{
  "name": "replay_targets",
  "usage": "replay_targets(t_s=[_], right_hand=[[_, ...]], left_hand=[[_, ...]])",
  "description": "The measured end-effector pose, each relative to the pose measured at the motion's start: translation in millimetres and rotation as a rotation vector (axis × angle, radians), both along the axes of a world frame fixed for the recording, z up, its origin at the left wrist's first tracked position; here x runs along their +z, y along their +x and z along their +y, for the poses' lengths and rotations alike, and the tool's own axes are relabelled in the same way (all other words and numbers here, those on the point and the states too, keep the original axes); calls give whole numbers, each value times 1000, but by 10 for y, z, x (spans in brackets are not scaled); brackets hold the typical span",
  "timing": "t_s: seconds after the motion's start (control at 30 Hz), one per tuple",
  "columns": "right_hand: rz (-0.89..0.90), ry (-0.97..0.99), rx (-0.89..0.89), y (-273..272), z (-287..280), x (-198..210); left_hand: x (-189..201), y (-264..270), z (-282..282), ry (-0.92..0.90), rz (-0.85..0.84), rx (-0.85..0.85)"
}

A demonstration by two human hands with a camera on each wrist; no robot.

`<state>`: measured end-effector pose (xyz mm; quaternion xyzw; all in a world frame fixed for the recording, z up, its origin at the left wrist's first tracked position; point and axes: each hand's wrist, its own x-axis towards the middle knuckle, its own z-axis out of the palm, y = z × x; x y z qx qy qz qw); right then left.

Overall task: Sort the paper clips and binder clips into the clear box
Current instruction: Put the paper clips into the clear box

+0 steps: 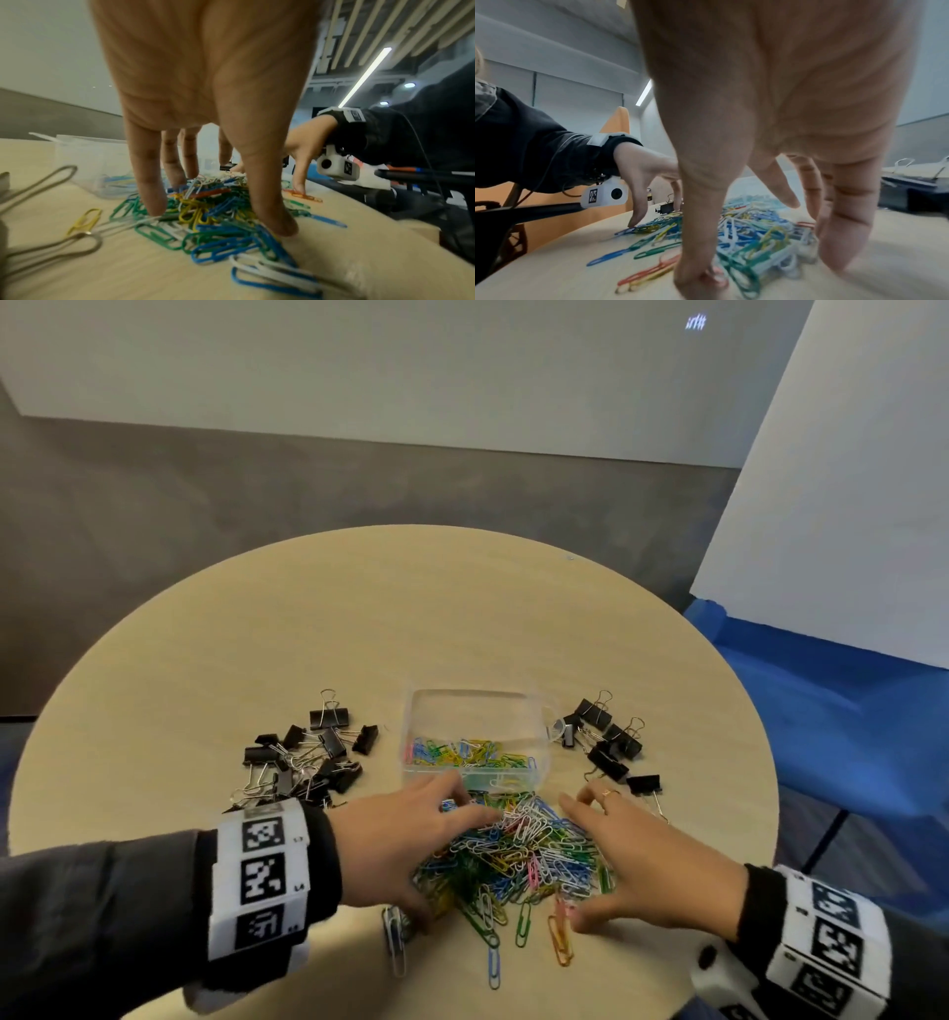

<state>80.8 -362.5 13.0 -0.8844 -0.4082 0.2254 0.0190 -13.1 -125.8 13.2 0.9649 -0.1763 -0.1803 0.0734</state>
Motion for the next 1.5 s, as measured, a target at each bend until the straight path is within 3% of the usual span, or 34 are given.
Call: replay_targets(t_s=[0.13, 0.3, 0.57, 0.77, 0.87, 1.03, 1.17, 1.3, 1.5], right_hand=[[-50, 124, 42, 13, 255, -21], [-115, 135, 70, 174, 379, 35], [72, 227, 3, 499, 318, 365], [-76, 517, -6, 682, 563, 470], [-31, 484, 7, 658, 612, 391], [-105, 437, -3, 670, 398, 459], [-57, 367, 46, 482, 281, 430], [-11, 255, 134, 253, 338, 306], [-47, 117, 246, 102, 430, 97]], left_hand=[[-81, 137, -137, 17, -82, 9], [5, 267, -195, 36, -106, 56], [67, 291, -168, -22, -167, 73], [81, 321, -161, -79, -206, 74], [108, 326, -110, -123, -198, 94], [345, 310, -4, -308, -183, 178], [568, 405, 74, -421, -269, 233], [599, 627, 109, -408, -368, 251], [405, 658, 243, -345, -37, 245]])
